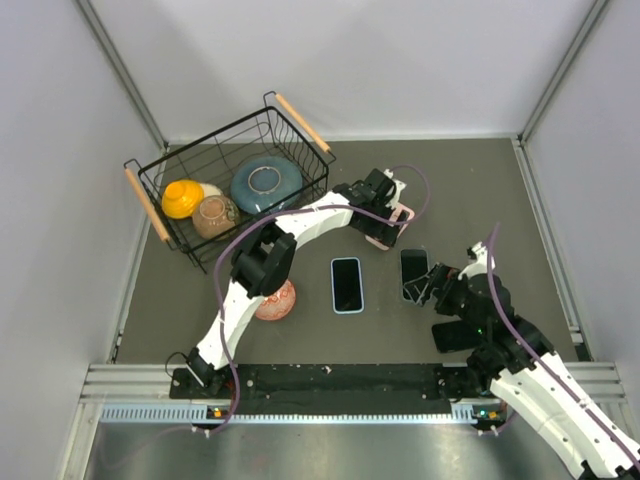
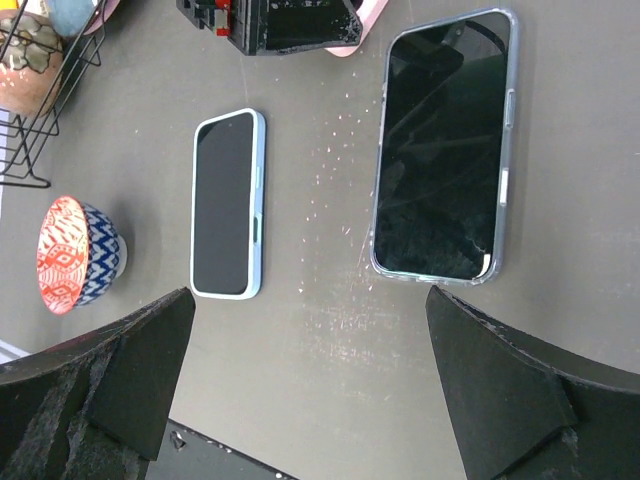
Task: Put the phone into the phone case
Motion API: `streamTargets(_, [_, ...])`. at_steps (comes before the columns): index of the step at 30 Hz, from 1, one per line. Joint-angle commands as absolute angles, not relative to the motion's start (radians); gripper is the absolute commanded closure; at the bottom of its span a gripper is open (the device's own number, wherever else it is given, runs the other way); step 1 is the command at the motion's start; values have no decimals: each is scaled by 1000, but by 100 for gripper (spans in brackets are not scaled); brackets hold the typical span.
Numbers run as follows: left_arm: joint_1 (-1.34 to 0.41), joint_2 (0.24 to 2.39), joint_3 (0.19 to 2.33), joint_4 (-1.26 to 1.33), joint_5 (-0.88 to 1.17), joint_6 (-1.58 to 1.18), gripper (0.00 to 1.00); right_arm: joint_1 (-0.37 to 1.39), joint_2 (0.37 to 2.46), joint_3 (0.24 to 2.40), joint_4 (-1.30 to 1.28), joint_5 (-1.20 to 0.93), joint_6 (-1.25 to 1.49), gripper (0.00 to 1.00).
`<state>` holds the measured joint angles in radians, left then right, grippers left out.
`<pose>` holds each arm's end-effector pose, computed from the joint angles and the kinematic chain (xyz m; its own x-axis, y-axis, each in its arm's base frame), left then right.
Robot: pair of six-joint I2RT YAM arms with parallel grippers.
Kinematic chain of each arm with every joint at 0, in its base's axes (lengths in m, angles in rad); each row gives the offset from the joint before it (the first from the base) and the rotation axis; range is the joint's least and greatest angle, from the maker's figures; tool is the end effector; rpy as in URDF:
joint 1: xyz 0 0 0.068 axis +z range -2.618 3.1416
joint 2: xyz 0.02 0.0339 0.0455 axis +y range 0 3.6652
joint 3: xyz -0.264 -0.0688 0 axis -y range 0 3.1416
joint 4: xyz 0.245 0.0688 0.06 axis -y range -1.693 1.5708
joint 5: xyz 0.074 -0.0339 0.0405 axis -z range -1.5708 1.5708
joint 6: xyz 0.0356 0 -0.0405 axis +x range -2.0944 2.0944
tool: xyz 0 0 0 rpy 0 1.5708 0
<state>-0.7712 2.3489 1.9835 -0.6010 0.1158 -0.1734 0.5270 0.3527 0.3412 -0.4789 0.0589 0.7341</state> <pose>0.3684 -0.3638 0.1800 -0.7088 0.4499 -0.5433 0.6265 0.7555 -0.1917 0.1001 0.0558 0.2103 -0.6085 0.4197 -0.6735 -0.0667 0.8187 0.5704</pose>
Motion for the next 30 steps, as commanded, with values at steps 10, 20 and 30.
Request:
streamTargets(10, [-772, 2382, 1987, -610, 35, -184, 5, 518, 222, 365, -515, 136, 758, 1])
streamTargets(20, [-807, 2345, 1925, -580, -28, -169, 8, 519, 215, 368, -529, 138, 779, 1])
streamTargets(30, [-819, 2359, 1931, -597, -83, -183, 14, 520, 164, 342, -554, 126, 808, 1])
